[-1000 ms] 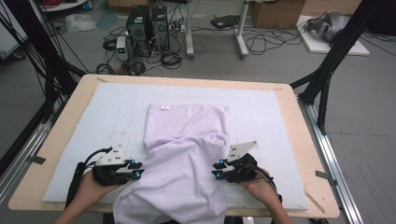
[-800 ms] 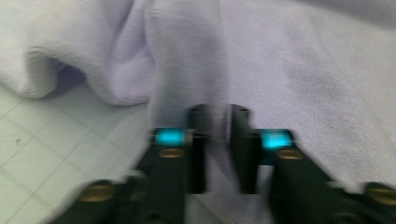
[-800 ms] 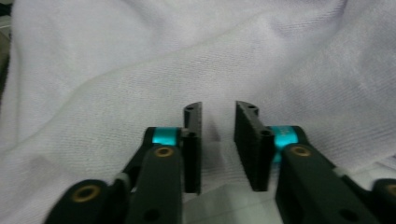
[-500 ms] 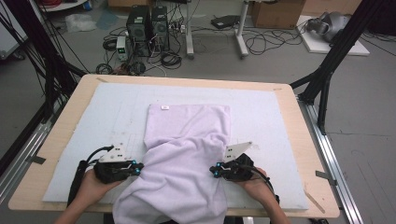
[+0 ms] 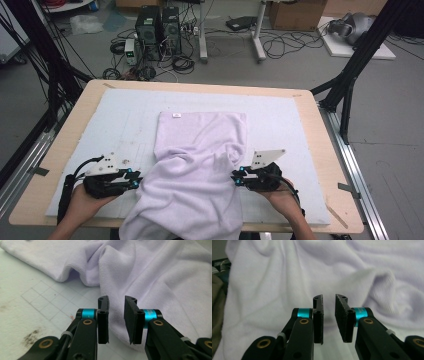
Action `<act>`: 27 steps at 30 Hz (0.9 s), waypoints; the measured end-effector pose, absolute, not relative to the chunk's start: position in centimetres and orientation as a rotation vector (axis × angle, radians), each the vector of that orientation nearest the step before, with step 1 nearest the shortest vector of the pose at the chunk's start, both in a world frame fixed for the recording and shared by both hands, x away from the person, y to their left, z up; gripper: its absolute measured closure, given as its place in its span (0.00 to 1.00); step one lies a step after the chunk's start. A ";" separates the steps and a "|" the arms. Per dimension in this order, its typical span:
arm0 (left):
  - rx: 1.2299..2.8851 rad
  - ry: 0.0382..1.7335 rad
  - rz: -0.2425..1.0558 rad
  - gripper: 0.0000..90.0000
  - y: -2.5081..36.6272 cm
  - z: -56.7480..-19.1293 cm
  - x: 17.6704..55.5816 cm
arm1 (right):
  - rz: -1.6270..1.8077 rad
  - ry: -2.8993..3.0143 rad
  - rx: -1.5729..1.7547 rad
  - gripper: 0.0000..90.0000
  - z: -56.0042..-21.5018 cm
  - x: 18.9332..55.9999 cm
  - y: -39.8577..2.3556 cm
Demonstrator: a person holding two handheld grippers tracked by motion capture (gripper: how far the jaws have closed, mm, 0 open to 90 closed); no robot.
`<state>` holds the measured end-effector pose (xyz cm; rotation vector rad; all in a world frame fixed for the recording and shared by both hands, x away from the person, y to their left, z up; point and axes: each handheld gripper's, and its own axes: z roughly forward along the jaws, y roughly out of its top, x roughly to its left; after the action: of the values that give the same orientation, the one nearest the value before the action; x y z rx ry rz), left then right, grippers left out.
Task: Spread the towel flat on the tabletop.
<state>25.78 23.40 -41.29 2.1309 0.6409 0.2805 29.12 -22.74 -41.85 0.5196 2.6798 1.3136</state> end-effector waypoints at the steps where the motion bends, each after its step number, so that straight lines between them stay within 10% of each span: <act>1: 2.141 0.635 0.280 0.82 23.1 -41.5 25.9 | 1.309 2.684 0.532 0.86 -42.0 29.1 -22.9; 8: 2.191 0.656 0.249 0.75 21.8 -42.9 27.1 | 1.190 2.762 0.510 0.76 -43.6 29.5 -21.5; 12: 2.227 0.644 0.214 0.91 21.5 -43.8 27.2 | 1.183 2.796 0.491 0.97 -44.2 29.8 -21.0; 27: 2.153 0.584 0.216 0.95 22.6 -41.3 24.3 | 1.394 2.722 0.426 0.98 -40.0 26.0 -24.9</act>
<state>24.32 22.56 -41.29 2.1530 0.5836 0.2162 26.04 -24.89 -39.99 0.4263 2.7220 1.3941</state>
